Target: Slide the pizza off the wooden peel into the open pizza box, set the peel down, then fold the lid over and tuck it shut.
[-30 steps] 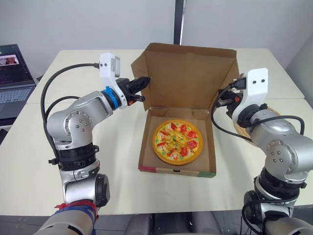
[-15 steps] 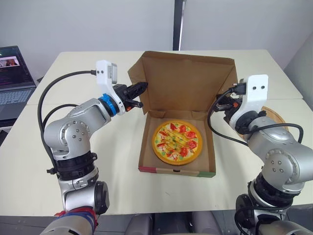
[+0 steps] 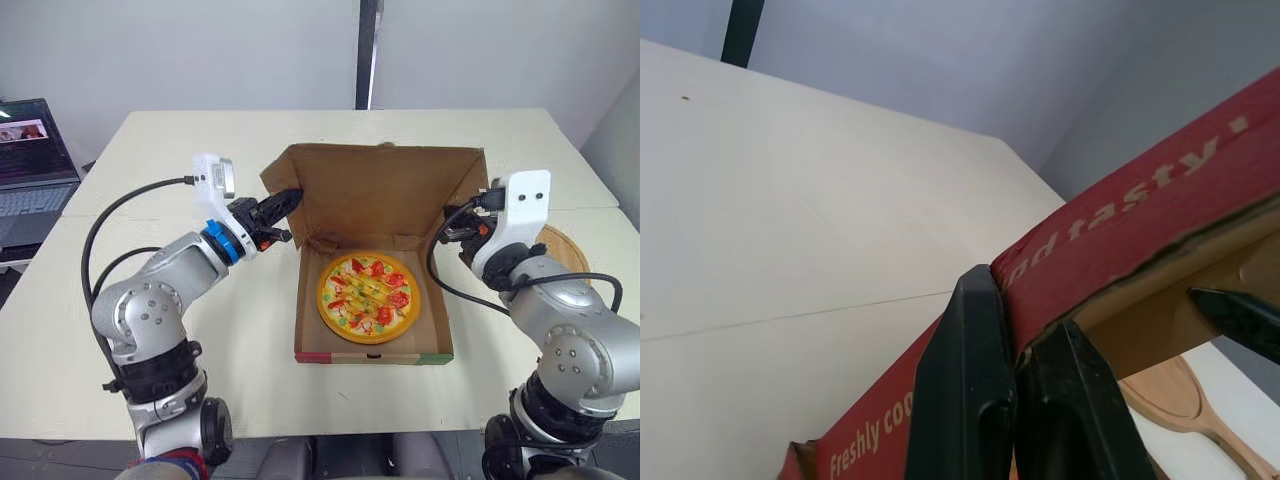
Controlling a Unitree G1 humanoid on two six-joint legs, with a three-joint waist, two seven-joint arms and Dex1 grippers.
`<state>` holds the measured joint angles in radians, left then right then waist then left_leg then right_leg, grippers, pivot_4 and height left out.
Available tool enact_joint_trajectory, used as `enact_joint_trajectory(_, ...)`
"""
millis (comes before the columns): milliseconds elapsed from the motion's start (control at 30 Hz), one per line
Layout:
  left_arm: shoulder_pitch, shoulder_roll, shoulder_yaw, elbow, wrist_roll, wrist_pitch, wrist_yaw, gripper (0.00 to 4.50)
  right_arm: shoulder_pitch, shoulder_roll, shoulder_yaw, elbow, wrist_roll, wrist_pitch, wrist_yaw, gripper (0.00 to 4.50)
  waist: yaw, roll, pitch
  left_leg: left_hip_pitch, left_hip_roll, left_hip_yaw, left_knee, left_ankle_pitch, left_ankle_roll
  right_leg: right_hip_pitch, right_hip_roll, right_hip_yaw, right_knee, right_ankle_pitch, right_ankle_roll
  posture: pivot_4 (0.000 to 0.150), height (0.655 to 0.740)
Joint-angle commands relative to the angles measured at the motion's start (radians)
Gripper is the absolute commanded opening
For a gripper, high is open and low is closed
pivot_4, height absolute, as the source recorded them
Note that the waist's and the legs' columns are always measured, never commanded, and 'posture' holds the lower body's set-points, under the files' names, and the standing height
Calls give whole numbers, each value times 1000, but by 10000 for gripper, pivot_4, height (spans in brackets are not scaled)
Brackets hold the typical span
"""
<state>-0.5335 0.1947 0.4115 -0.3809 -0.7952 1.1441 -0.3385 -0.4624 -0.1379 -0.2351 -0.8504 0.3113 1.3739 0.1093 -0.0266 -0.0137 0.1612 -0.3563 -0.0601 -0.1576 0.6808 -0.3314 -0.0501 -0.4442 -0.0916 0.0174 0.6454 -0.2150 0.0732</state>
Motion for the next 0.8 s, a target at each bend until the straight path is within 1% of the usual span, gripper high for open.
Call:
enact_joint_trajectory(33, 27, -42, -76, -28, -81, -6, -27, 0, 13, 7, 99, -45, 80, -54, 76, 544, 0, 0, 0, 2, 0, 0, 0, 0, 0, 2, 0, 0, -1, 0, 0, 1500, 7400)
enact_joint_trajectory(167, 38, -18, -110, -3, -26, -98, -43, 0, 32, -11, 121, -36, 75, -112, 85, 544, 0, 0, 0, 8, 1, 1, -1, 0, 0, 6, 1, 1, -1, 0, 0, 1500, 7400)
enact_joint_trajectory(367, -12, 23, -155, 84, 49, -225, -71, 0, 7, -7, 125, 24, 36, -209, 55, 544, 0, 0, 0, 8, 1, 1, -2, 0, 0, 6, 2, 1, -1, 0, 0, 1500, 7400)
enact_joint_trajectory(600, -78, 23, -215, 218, 123, -347, -114, 0, -15, -25, 147, 116, -21, -328, 38, 544, -1, 0, 0, 8, 1, 1, -2, 0, 0, 6, 2, 1, -1, 0, 0, 1500, 7400)
enact_joint_trajectory(800, -166, 19, -255, 360, 199, -473, -172, 0, -37, -44, 156, 184, -60, -398, 37, 544, 0, 0, 0, 8, 1, 1, -2, 0, 0, 6, 2, 1, -1, 0, 0, 1500, 7400)
